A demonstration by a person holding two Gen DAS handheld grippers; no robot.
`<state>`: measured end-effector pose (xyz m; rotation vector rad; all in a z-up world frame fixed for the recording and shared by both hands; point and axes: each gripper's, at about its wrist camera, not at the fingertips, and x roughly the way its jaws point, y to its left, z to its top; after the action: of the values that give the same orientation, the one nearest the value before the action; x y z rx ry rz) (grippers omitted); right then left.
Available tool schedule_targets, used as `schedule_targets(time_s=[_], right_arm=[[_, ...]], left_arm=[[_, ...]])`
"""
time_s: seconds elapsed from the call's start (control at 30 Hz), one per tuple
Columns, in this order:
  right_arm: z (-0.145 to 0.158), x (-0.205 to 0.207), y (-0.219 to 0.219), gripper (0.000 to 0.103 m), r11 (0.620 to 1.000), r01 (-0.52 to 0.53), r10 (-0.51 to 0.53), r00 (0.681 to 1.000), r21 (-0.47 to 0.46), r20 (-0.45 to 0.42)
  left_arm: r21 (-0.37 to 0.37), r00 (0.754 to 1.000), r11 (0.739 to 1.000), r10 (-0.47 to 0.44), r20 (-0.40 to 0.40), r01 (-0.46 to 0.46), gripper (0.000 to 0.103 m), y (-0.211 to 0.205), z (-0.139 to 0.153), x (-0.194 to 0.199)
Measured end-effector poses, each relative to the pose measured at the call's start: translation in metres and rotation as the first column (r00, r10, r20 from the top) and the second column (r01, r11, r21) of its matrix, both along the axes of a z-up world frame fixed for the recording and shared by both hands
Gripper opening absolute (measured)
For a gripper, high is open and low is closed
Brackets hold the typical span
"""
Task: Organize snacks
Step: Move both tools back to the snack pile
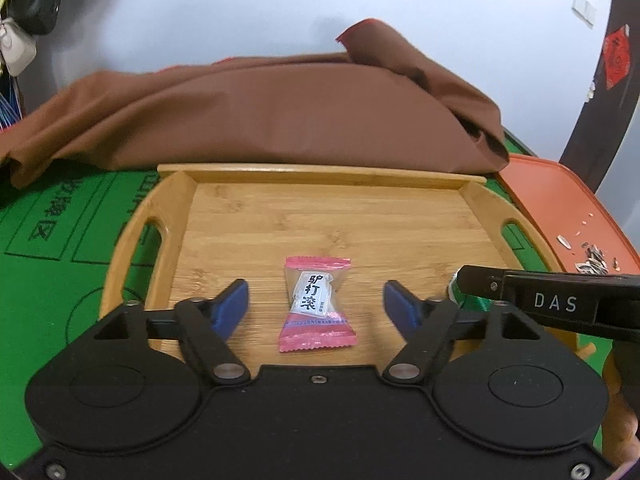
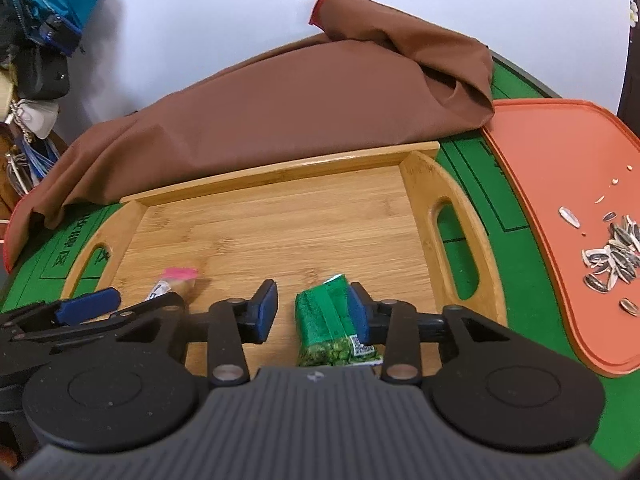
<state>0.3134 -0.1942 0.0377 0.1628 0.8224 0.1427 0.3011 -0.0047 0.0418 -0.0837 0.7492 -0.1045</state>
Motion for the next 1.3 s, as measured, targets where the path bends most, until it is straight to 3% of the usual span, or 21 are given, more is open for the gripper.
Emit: schedule_targets(time_s=[0.17, 0.3, 0.73, 1.3], right_arm=[[0.011, -0.018, -0.001, 0.071, 0.999, -0.022, 0.023, 0.998, -0.03, 0.051], [0.017, -0.037, -0.003, 0.081, 0.997, -0.045, 0.05, 0.995, -0.058, 0.09], [0.018, -0.096, -0.015, 0.096, 0.989, -0.078, 0.099, 0.981, -0.127, 0.167], [-0.005, -0.15, -0.037, 0.103, 0.977, -0.139, 0.157, 0.981, -0.16, 0.111]], left_arm=[[0.003, 0.999, 1.0, -0.017, 0.04, 0.017, 0.088, 0.002, 0.009, -0.024], [-0.002, 0.996, 0.999, -0.033, 0.077, 0.033, 0.102, 0.002, 0.014, -0.046], [0.014, 0.994, 0.999, -0.039, 0.1, 0.037, 0.103, 0.012, 0.008, -0.112], [0.03, 0.992, 0.999, 0.017, 0.127, -0.021, 0.103, 0.036, -0.006, -0.191]])
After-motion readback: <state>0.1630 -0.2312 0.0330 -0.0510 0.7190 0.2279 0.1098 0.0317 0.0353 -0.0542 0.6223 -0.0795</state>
